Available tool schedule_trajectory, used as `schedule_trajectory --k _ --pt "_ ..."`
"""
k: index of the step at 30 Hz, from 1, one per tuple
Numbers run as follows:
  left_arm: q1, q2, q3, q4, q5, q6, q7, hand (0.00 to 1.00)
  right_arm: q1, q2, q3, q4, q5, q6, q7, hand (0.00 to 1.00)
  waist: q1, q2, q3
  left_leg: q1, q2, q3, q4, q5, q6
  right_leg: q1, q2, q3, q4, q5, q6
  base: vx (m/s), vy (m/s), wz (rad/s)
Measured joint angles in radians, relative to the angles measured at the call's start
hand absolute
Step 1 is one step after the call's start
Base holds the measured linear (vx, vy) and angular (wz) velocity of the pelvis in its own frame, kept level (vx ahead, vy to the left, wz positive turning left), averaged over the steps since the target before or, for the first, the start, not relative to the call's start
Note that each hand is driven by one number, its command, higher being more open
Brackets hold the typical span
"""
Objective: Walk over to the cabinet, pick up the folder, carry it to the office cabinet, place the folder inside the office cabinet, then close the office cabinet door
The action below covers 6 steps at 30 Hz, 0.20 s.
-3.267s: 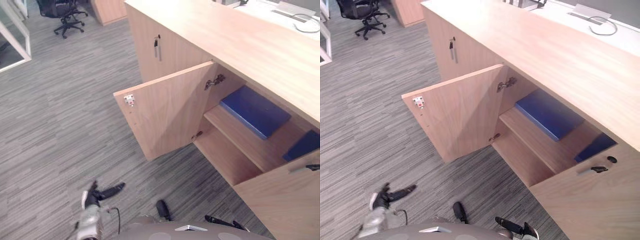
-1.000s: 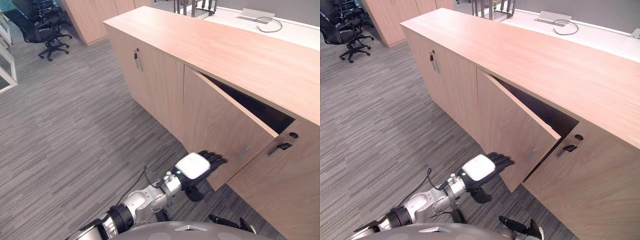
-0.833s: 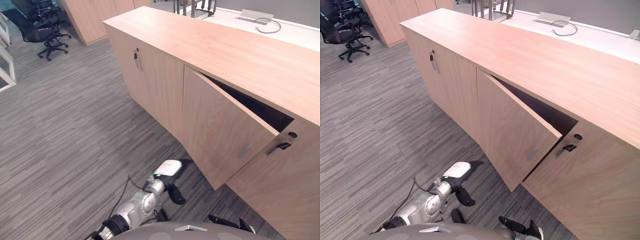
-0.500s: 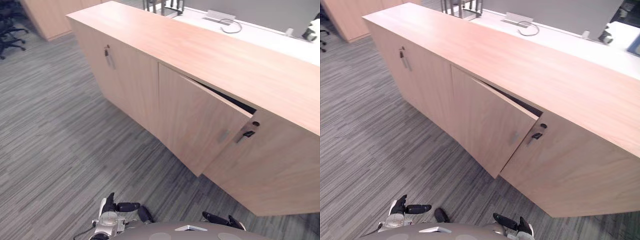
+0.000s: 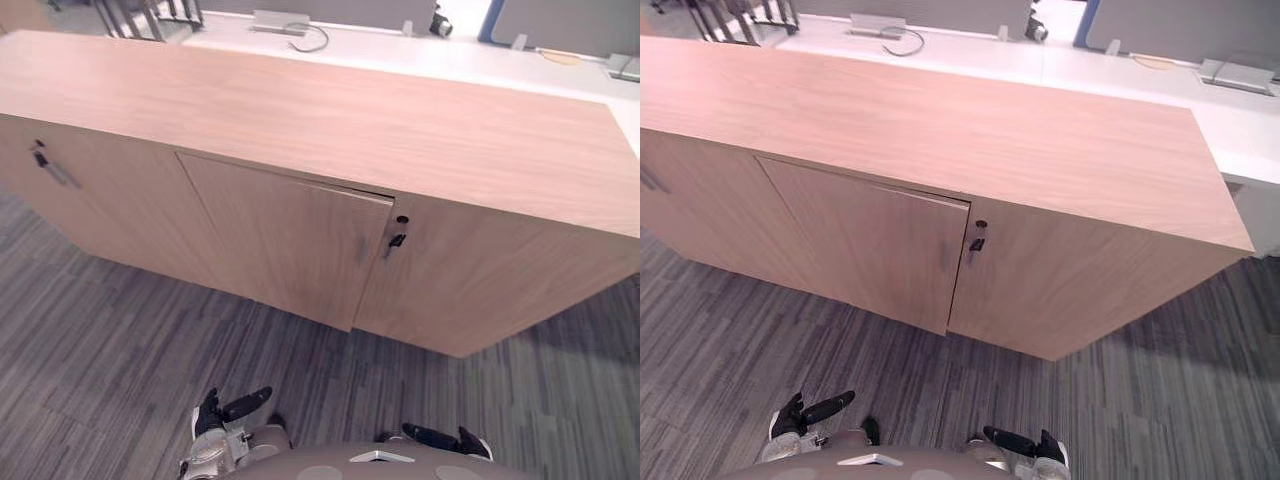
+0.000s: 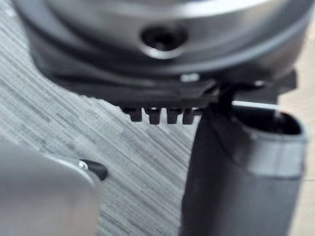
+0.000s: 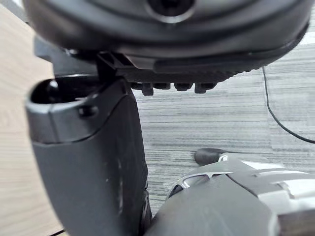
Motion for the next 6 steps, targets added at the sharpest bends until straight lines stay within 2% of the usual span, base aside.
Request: schedule_trajectory --k 1,6 --pt "0.006 0.0 -0.003 0.001 0.0 0.0 -0.031 1.0 0.001 0.001 -0.005 0.003 0.004 0.0 0.002 1.0 -0.002 0.004 -0.002 0.027 -0.015 0.024 -0.04 0.008 0.01 -0.003 -0.013 0.022 -0.004 0.0 0.001 0.12 0.106 -0.43" --pt "0.006 0.004 -0.047 0.017 0.001 0.0 -0.1 1.0 0.005 0.002 -0.051 0.012 0.021 0.002 0.019 1.0 -0.005 0.014 -0.017 0.072 -0.033 0.063 -0.109 0.017 0.023 -0.008 -0.026 0.051 -0.017 0.004 0.007 0.1 0.049 -0.25"
